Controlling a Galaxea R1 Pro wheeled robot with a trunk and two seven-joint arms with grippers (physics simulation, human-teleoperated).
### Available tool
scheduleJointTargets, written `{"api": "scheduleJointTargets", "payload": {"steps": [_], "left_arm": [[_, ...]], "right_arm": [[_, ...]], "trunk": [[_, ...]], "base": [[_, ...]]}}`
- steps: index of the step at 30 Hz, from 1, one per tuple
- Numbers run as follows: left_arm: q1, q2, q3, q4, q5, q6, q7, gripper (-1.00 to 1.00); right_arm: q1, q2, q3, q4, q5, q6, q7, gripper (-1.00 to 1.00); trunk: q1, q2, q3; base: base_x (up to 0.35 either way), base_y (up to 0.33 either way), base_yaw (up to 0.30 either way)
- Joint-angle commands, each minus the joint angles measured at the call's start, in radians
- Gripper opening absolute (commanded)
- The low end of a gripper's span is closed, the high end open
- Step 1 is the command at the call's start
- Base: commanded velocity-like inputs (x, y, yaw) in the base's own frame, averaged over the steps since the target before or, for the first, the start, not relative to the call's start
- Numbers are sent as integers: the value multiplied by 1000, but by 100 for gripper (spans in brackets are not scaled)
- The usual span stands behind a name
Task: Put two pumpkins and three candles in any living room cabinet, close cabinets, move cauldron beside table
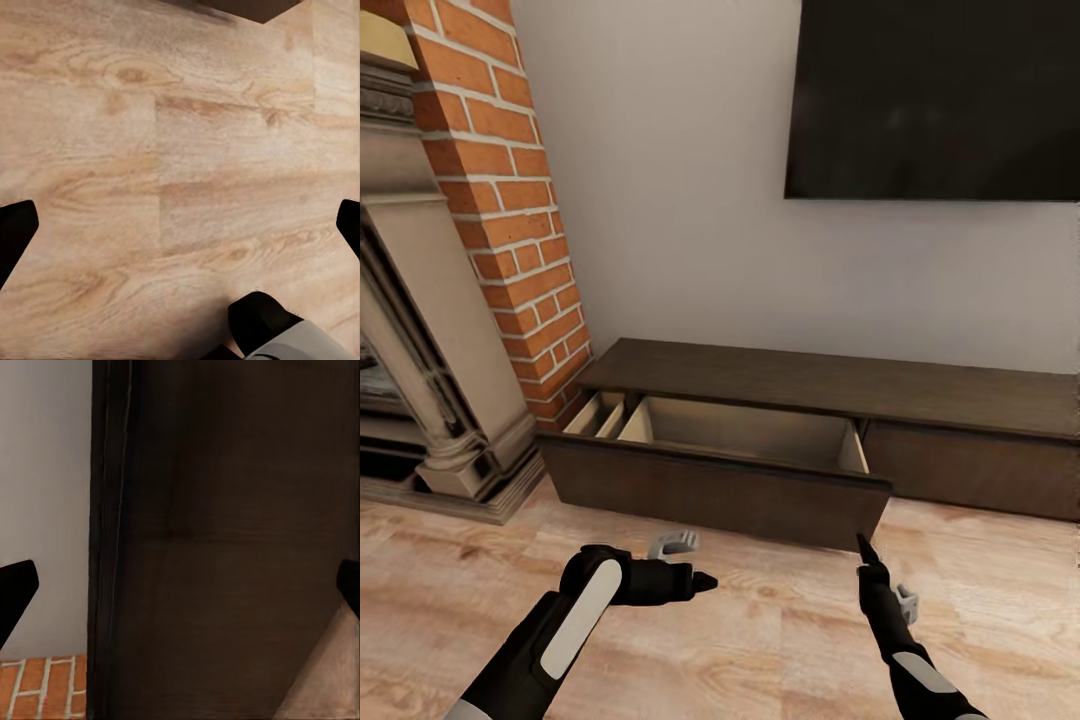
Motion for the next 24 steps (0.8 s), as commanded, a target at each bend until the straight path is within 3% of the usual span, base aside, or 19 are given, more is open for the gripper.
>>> {"api": "scheduleJointTargets", "payload": {"steps": [1, 5, 10, 12, 13, 16, 20, 24], "left_arm": [[-1, 2, -1, -2, 9, 2, 10, 100], [-1, 7, 12, -4, 10, 2, 11, 100], [-1, 11, 22, -1, 7, 2, 14, 100], [-1, 9, 23, 2, 6, 1, 17, 100], [-1, 10, 24, 3, 5, 1, 18, 100], [-1, 9, 24, 4, 2, 1, 19, 100], [-1, 9, 24, 7, -1, 0, 32, 100], [-1, 3, 25, 8, 2, -3, 133, 100]], "right_arm": [[-1, 1, 5, 3, -2, 20, 2, 100], [-1, -1, 7, -4, -3, 88, 1, 100], [-1, -7, 8, 46, 7, 227, 5, 100], [-1, -19, 8, 117, 51, 251, 7, 100], [-1, -27, 8, 156, 103, 260, 7, 100], [-1, -34, 8, 188, 193, 267, 0, 100], [-1, -36, 8, 204, 265, 272, -54, 100], [-1, -37, 9, 201, 294, 293, -169, 100]], "trunk": [[-1, 0, -1], [-1, 0, -1], [-8, 14, 5], [-16, 28, 12], [-20, 35, 15], [-31, 56, 24], [-47, 84, 37], [-62, 112, 49]], "base": [[-230, 0, 0], [-85, 0, 0], [-12, 0, 0], [-2, 0, 0], [0, 0, 0], [0, 0, 0], [0, 0, 0], [0, 0, 0]]}}
